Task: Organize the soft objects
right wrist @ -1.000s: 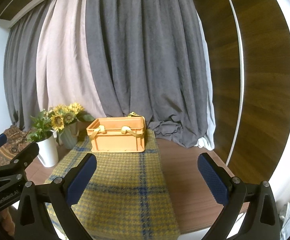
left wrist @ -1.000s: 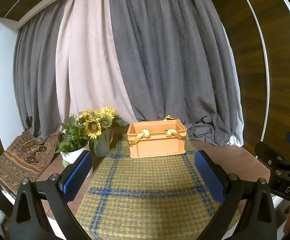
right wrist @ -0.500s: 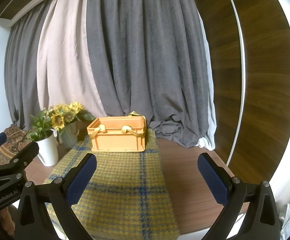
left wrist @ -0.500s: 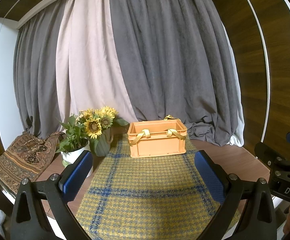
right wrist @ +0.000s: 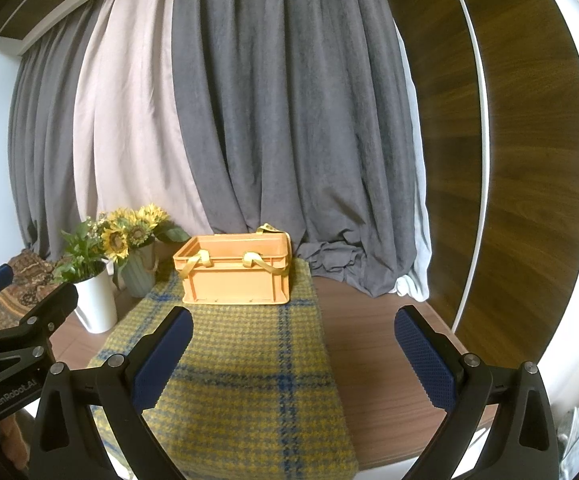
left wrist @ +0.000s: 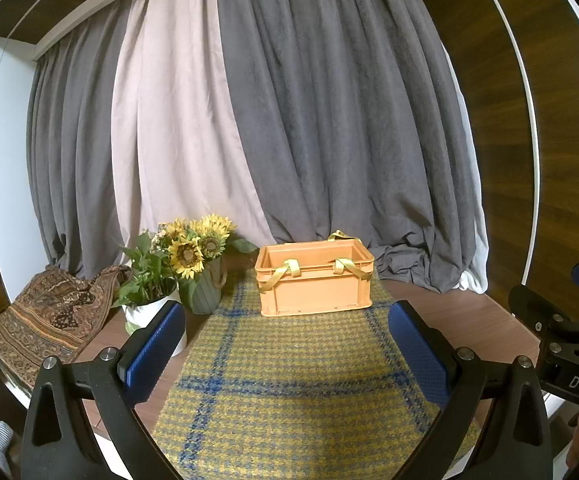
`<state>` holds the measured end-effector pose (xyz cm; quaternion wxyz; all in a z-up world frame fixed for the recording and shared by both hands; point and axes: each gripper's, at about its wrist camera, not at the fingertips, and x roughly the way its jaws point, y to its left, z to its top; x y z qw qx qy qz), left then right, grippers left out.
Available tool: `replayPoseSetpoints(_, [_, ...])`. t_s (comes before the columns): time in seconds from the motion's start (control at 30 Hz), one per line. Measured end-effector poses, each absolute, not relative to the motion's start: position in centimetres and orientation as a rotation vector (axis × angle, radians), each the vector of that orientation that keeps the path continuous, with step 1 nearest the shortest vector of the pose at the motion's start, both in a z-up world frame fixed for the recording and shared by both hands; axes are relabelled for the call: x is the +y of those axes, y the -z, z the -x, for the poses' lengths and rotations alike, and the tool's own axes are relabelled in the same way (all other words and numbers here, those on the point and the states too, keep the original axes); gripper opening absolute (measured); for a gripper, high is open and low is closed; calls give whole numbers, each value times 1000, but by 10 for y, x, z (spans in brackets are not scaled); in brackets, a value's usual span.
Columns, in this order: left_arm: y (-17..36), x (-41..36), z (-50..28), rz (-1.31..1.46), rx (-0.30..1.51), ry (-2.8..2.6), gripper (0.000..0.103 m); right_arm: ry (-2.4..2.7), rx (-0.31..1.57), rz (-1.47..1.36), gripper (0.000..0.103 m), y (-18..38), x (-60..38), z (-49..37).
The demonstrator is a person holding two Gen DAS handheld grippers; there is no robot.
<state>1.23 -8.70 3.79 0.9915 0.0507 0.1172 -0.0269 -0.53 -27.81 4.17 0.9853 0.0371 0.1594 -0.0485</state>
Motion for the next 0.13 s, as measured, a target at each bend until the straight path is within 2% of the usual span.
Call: replayPoseSetpoints(0.13, [-38,-86,-13,-103,236,55,103,97,321,-76,102,-42,-278,5])
